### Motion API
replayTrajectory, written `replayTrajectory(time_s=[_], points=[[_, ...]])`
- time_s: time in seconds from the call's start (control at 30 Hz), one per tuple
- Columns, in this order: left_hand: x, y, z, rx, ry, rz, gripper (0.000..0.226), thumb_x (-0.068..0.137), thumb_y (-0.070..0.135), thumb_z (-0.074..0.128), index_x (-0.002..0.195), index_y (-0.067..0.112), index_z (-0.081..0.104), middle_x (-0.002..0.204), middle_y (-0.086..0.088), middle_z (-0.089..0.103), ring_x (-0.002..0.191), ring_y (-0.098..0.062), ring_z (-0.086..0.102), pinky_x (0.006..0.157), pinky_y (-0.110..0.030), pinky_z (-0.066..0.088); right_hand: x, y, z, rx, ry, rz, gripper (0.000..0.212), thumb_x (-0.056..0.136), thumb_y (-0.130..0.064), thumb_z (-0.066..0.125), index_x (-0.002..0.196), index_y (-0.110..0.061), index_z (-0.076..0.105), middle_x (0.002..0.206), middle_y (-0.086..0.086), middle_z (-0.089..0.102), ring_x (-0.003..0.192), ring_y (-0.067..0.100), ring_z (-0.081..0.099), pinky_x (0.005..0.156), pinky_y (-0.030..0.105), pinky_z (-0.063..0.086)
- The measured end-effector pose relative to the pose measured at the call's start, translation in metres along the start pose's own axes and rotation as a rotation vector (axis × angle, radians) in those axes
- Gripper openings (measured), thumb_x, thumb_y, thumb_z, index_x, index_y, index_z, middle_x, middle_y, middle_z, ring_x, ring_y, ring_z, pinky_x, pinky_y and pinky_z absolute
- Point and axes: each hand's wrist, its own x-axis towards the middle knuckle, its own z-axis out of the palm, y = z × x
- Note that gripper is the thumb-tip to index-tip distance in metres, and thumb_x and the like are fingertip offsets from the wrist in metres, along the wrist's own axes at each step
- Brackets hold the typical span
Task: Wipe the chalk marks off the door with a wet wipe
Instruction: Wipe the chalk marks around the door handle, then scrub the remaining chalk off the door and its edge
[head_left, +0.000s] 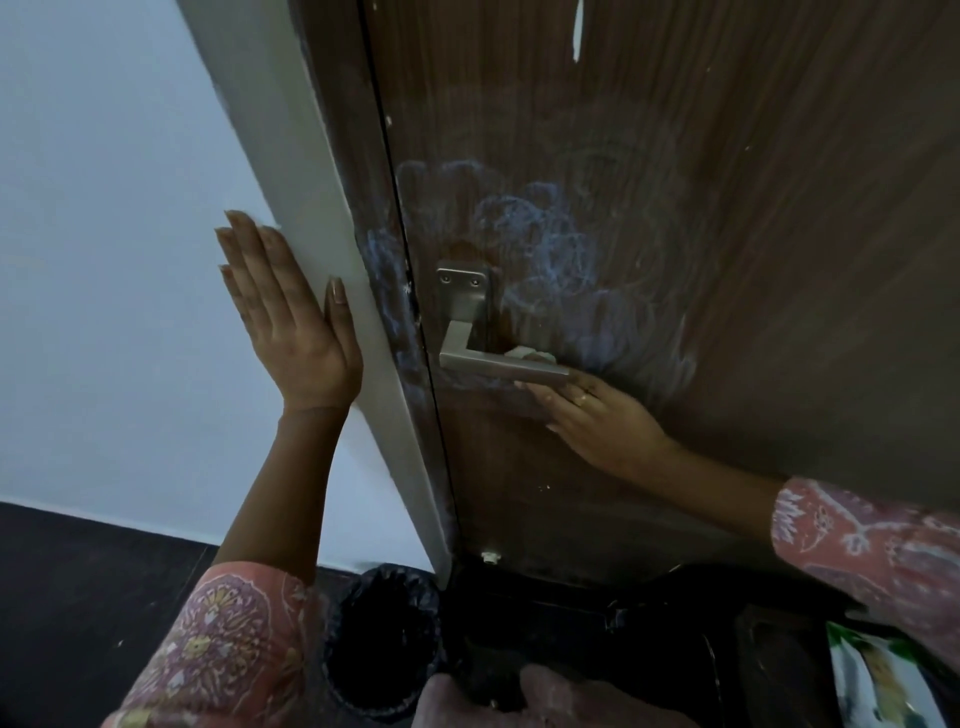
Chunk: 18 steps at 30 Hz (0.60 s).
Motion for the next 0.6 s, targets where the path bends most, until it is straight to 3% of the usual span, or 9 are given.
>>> replayTrajectory(time_s=[0.07,0.13,0.23,0.3,0.4,0.5,0.53,0.6], points=[[0.000,-0.001,0.000,-0.003,-0.004,-0.006,0.051,0.096,0.012,0.043,0.136,-0.011,0.020,0.141,-0.034,0.019,0.148,-0.018,-0.002,0.120,-0.034,0.003,-0.005,-0.004,0.005,0.059,-0.034,0.053,0.057,0.083,-0.043,0.064,0.130,-0.012,0.054,0.130,-0.001,0.059,0.117,0.014,0.057,0.102,0.028,0.042],[-0.001,-0.001,0.001,-0.019,-0.008,-0.002,0.051,0.096,0.011,0.043,0.136,-0.012,0.021,0.140,-0.036,0.022,0.144,-0.037,0.010,0.120,-0.033,0.003,0.005,-0.010,0.008,0.044,-0.030,0.070,0.059,0.083,-0.044,0.063,0.131,-0.011,0.051,0.136,0.000,0.054,0.121,0.013,0.053,0.103,0.028,0.041],[0.000,-0.001,0.001,-0.013,-0.007,0.015,0.050,0.096,0.010,0.044,0.134,-0.013,0.022,0.136,-0.040,0.026,0.132,-0.048,0.018,0.121,-0.033,0.003,0.034,-0.025,0.014,-0.085,-0.085,-0.108,0.065,0.097,-0.040,0.042,0.146,-0.006,0.015,0.155,0.006,0.016,0.141,0.017,0.020,0.115,0.032,0.021],[0.001,-0.001,0.000,-0.014,-0.016,0.017,0.051,0.095,0.010,0.044,0.134,-0.012,0.022,0.136,-0.041,0.027,0.131,-0.048,0.018,0.121,-0.032,0.003,0.044,-0.034,0.018,-0.164,-0.133,-0.196,0.067,0.099,-0.039,0.034,0.145,-0.004,0.000,0.157,0.006,0.006,0.143,0.019,0.008,0.117,0.033,0.010],[0.001,-0.002,-0.002,-0.020,-0.026,0.015,0.052,0.096,0.013,0.042,0.137,-0.009,0.020,0.136,-0.040,0.028,0.137,-0.044,0.014,0.121,-0.032,0.003,0.036,-0.035,0.014,-0.160,-0.239,-0.175,0.069,0.097,-0.042,0.039,0.147,-0.006,0.008,0.156,0.006,0.011,0.143,0.019,0.012,0.116,0.034,0.008],[0.002,-0.001,-0.002,-0.005,-0.021,0.015,0.065,0.098,0.016,0.040,0.152,0.009,0.004,0.138,-0.037,0.027,0.147,-0.016,-0.005,0.121,-0.032,0.003,0.028,-0.027,0.008,0.174,-0.188,0.046,0.068,0.089,-0.041,0.055,0.144,-0.010,0.028,0.150,0.005,0.032,0.137,0.016,0.033,0.110,0.033,0.033],[0.002,0.000,-0.001,-0.004,-0.017,0.014,0.068,0.097,0.015,0.041,0.152,0.012,0.001,0.138,-0.038,0.028,0.146,-0.010,-0.007,0.121,-0.032,0.003,0.031,-0.027,0.007,0.222,-0.190,0.070,0.068,0.090,-0.040,0.052,0.144,-0.010,0.024,0.151,0.004,0.030,0.137,0.016,0.033,0.108,0.033,0.036],[0.002,0.001,0.000,-0.031,-0.007,0.005,0.061,0.095,0.013,0.043,0.147,0.001,0.014,0.136,-0.040,0.032,0.146,-0.008,-0.007,0.121,-0.031,0.004,0.048,-0.033,0.011,0.295,-0.217,0.049,0.069,0.096,-0.038,0.044,0.147,-0.010,0.007,0.156,0.005,0.017,0.142,0.017,0.021,0.112,0.034,0.029]])
